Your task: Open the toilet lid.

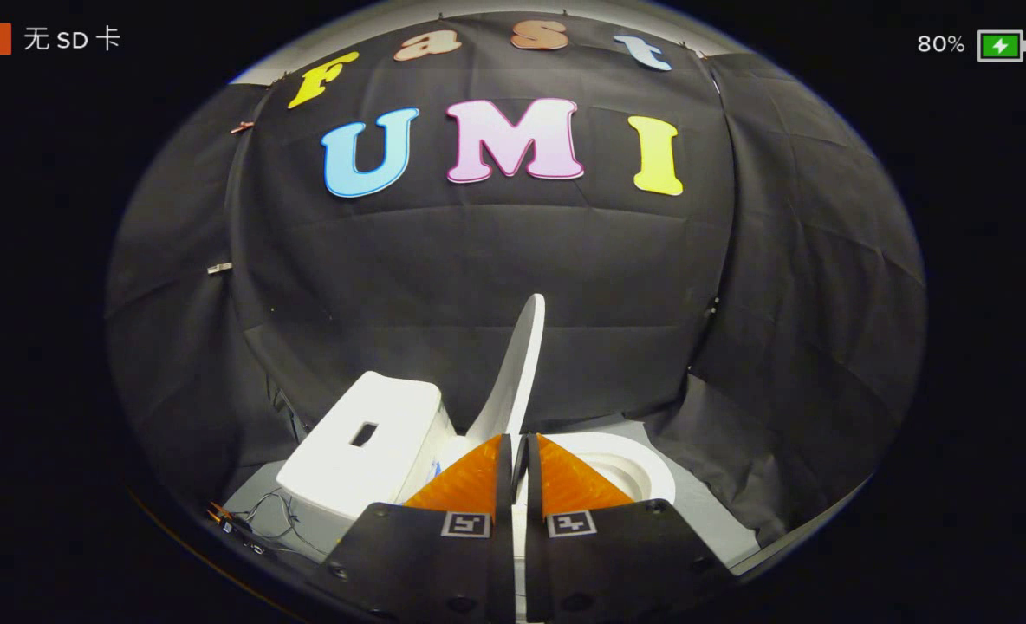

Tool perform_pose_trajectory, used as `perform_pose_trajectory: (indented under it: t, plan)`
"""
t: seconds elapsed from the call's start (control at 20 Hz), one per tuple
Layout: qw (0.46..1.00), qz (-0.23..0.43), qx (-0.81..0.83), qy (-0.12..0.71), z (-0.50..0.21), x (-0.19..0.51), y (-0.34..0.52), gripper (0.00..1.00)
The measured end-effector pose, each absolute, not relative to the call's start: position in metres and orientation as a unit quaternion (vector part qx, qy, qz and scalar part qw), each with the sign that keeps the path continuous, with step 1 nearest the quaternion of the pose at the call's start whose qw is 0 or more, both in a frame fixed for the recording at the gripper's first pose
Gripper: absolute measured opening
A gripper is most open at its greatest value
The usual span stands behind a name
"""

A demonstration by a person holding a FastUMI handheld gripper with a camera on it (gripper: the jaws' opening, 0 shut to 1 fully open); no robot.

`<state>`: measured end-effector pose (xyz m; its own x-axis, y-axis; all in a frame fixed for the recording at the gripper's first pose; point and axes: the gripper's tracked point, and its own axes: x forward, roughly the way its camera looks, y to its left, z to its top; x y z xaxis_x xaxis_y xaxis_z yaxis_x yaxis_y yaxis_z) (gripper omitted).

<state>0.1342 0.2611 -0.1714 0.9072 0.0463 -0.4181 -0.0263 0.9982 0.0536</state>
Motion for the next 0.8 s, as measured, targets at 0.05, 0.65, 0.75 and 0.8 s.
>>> perform_pose_trajectory:
  t: [0.05,0.65,0.75,0.8]
  plan:
    - [0.977,0.021,0.020,0.212,-0.169,0.134,0.270,0.09]
    - [0.979,0.072,-0.024,0.187,-0.158,0.129,0.388,0.09]
    - [0.979,0.080,-0.035,0.185,-0.160,0.127,0.407,0.10]
    - [0.979,0.084,-0.040,0.184,-0.161,0.126,0.415,0.10]
